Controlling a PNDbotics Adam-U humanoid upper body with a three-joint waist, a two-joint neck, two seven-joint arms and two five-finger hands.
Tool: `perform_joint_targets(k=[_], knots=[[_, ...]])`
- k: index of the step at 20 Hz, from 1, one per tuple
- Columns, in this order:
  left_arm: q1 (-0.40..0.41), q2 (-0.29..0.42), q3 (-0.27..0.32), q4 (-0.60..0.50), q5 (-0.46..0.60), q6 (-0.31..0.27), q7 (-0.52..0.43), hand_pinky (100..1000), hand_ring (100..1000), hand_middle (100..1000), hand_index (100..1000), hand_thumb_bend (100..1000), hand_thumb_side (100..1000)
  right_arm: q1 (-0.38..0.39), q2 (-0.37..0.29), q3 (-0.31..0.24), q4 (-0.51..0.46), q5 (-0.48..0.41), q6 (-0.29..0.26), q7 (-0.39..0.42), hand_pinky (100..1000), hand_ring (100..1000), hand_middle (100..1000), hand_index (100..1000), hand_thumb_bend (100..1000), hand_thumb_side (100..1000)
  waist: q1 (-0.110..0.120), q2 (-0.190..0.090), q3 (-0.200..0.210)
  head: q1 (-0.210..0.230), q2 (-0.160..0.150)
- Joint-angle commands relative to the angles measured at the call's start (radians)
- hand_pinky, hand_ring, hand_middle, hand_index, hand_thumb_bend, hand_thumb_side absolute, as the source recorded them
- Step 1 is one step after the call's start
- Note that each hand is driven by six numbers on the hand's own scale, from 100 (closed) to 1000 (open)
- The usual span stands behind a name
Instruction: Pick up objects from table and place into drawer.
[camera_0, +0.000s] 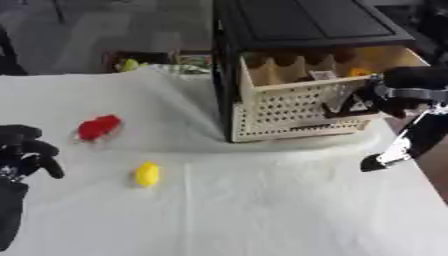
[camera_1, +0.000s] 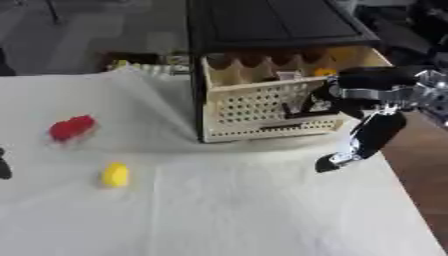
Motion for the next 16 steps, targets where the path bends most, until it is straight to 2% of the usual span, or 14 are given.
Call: perform_joint_targets(k=[1, 16], knots=[[-0.008, 0.006, 0.001, -0.014, -0.001, 0.002, -0.001, 439, 601, 648, 681, 140, 876, 0.001, -0.036, -0.015, -0.033, -0.025, 0.008, 0.006, 100, 266, 100, 775, 649, 533, -0.002, -0.019, 0.000, 0.000, -0.007], [-0.007, 0.005, 0.000, -0.014, 0.002, 0.008, -0.004, 438, 603, 649, 678, 142, 880, 0.066, -0.060, -0.040, -0.104, -0.081, 0.045, 0.021, 100, 266, 100, 776, 669, 529, -0.001, -0.017, -0.003, 0.003, -0.009]])
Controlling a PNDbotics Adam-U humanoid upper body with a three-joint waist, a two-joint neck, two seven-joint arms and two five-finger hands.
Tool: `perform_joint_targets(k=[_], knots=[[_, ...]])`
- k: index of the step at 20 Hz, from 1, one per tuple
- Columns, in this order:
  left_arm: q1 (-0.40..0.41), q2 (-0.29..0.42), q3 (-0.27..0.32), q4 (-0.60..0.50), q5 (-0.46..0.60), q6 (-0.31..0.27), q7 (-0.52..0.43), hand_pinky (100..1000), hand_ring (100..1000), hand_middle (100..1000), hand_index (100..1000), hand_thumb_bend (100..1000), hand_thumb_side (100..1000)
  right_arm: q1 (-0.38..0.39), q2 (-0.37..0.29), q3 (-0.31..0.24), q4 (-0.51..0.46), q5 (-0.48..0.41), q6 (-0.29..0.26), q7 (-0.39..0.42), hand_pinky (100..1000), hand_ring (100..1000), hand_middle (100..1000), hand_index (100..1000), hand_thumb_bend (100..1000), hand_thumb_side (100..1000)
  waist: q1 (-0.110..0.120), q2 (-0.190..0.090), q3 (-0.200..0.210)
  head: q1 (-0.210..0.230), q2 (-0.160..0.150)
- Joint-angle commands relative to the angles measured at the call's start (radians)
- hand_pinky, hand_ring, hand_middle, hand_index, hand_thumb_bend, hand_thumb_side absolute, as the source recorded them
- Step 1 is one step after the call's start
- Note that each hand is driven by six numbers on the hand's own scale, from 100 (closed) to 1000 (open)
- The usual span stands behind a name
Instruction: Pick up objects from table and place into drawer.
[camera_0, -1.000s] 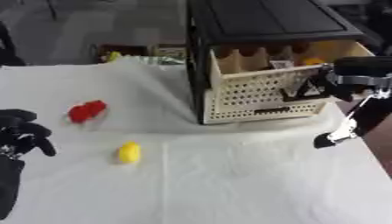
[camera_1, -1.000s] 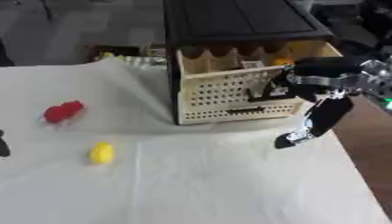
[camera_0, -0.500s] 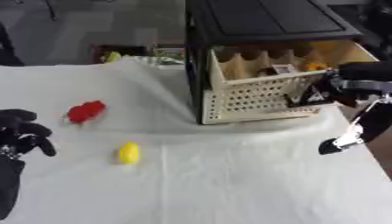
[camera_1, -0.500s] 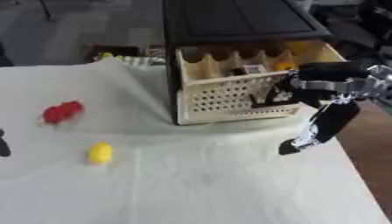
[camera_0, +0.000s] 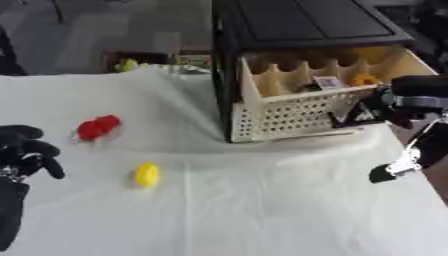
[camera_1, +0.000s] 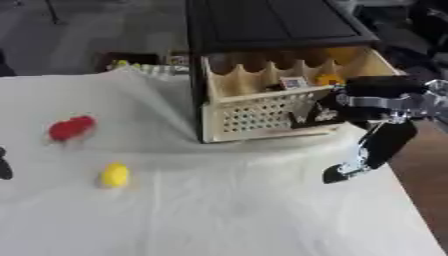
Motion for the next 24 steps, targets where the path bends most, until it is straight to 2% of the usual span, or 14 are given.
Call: perform_joint_targets(k=[1, 15, 19, 24], knots=[[-0.008, 0.005, 0.000, -0.014, 0.002, 0.004, -0.001, 438, 603, 649, 678, 142, 881, 0.002, -0.035, -0.008, -0.044, -0.038, 0.010, 0.005, 100, 266, 100, 776, 669, 529, -0.001, -0.017, -0.001, 0.002, -0.009], [-0.011, 0.004, -0.001, -0.014, 0.000, 0.010, 0.000, 439, 604, 650, 676, 145, 883, 0.046, -0.061, -0.033, -0.116, -0.114, 0.065, 0.015, 100, 265, 100, 774, 679, 527, -0.005, -0.014, -0.004, 0.005, -0.010], [-0.012, 0.002, -0.002, -0.014, -0.001, 0.011, -0.001, 439, 605, 650, 676, 145, 883, 0.053, -0.058, -0.036, -0.119, -0.116, 0.070, 0.025, 100, 267, 100, 842, 671, 522, -0.005, -0.014, -0.002, 0.005, -0.011], [-0.011, 0.002, -0.002, -0.014, -0.001, 0.012, 0.000, 439, 605, 651, 676, 146, 884, 0.058, -0.059, -0.045, -0.132, -0.128, 0.067, 0.016, 100, 272, 100, 859, 675, 523, -0.006, -0.014, -0.003, 0.007, -0.011]])
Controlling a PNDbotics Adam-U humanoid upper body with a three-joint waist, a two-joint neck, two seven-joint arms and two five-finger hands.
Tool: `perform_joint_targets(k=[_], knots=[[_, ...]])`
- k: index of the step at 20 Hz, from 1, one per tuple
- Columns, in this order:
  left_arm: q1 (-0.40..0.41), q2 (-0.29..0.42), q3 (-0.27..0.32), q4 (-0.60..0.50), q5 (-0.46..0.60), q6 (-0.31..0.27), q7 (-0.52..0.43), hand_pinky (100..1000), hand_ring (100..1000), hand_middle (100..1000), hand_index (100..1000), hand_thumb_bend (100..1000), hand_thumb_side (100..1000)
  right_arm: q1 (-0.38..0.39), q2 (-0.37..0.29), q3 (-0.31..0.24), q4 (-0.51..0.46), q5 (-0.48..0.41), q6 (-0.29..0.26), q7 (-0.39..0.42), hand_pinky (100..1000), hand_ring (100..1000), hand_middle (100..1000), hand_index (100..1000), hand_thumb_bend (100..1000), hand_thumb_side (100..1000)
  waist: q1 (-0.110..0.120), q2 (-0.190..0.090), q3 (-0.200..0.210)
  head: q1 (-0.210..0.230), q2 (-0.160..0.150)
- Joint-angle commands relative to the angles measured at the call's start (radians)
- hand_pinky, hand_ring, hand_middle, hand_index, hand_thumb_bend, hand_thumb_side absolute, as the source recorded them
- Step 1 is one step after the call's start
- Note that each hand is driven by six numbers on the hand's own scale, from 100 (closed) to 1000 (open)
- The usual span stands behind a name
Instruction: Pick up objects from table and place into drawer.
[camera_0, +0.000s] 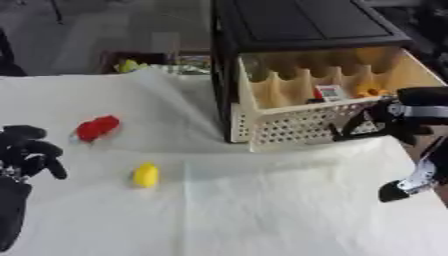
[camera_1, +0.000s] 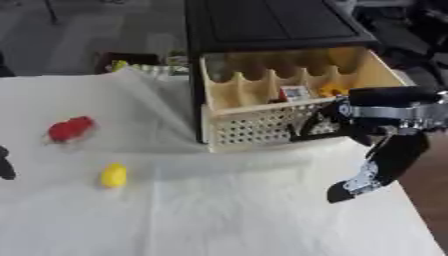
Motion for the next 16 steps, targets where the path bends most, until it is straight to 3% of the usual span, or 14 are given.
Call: perform_joint_targets(k=[1, 8, 16], knots=[[-0.011, 0.006, -0.001, -0.014, -0.001, 0.004, 0.000, 440, 605, 651, 676, 146, 884, -0.006, -0.028, -0.019, -0.028, -0.018, -0.005, -0.005, 100, 272, 100, 861, 675, 523, -0.005, -0.015, 0.001, 0.002, -0.010], [-0.010, 0.006, -0.002, -0.014, -0.004, 0.004, -0.002, 439, 605, 651, 674, 145, 885, 0.001, -0.030, -0.021, -0.038, -0.025, -0.005, 0.003, 110, 283, 100, 884, 618, 469, -0.004, -0.013, 0.002, 0.002, -0.010], [-0.008, 0.008, 0.000, -0.014, -0.007, 0.002, -0.002, 439, 606, 651, 673, 145, 885, 0.025, -0.054, -0.056, -0.087, -0.048, -0.012, -0.031, 112, 290, 100, 881, 645, 494, -0.006, -0.013, -0.005, 0.008, -0.009]])
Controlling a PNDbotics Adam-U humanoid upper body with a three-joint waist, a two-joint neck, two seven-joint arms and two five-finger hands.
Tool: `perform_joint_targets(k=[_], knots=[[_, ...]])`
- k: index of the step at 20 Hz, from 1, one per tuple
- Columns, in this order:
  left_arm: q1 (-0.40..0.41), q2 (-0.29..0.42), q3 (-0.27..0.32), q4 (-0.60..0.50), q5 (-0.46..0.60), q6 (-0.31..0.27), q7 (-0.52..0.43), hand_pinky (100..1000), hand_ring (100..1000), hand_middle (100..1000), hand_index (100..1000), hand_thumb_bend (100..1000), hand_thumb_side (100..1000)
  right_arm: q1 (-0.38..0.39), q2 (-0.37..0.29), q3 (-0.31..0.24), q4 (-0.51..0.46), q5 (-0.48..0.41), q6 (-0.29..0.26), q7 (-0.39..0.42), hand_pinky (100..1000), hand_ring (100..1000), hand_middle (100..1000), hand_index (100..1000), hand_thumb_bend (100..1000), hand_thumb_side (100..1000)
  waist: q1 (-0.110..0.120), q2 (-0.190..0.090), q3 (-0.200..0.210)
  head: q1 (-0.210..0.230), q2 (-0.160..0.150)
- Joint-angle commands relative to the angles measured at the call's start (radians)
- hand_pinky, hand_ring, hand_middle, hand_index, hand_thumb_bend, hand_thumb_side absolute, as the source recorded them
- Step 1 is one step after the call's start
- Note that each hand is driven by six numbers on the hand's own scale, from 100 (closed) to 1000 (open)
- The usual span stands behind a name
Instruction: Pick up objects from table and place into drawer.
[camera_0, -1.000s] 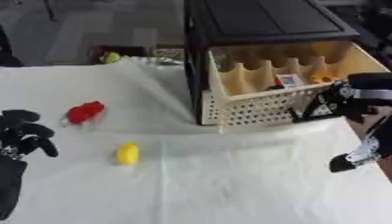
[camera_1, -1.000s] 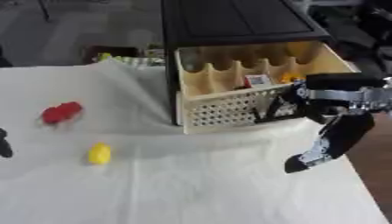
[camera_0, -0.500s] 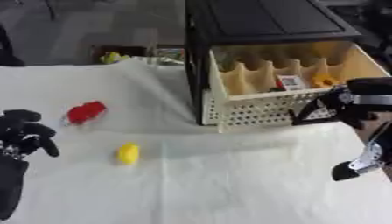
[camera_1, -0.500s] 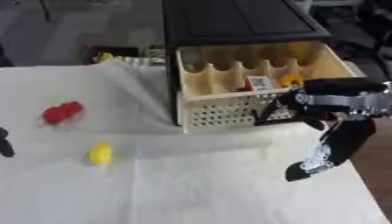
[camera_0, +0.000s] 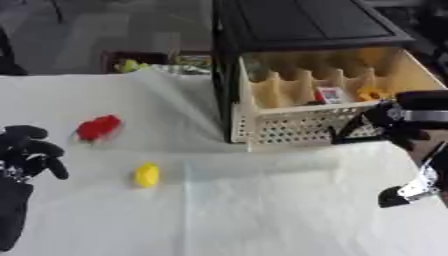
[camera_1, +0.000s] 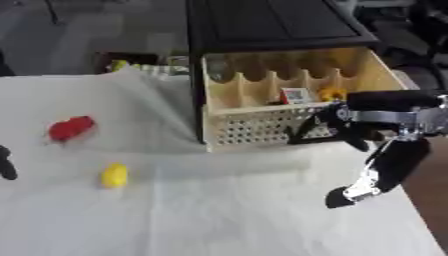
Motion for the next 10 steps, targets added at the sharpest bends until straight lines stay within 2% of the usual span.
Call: perform_joint_targets(k=[1, 10], knots=[[-0.008, 0.011, 0.000, -0.014, -0.006, 0.001, 0.000, 439, 606, 651, 673, 146, 886, 0.002, -0.053, -0.038, -0.041, -0.025, 0.000, -0.023, 113, 291, 100, 880, 647, 496, -0.005, -0.016, -0.004, 0.004, -0.009], [-0.007, 0.009, -0.001, -0.014, -0.007, 0.005, -0.002, 438, 606, 652, 671, 147, 888, 0.013, -0.062, -0.053, -0.053, -0.014, 0.005, -0.056, 116, 294, 100, 883, 631, 495, -0.005, -0.016, -0.004, 0.003, -0.016]])
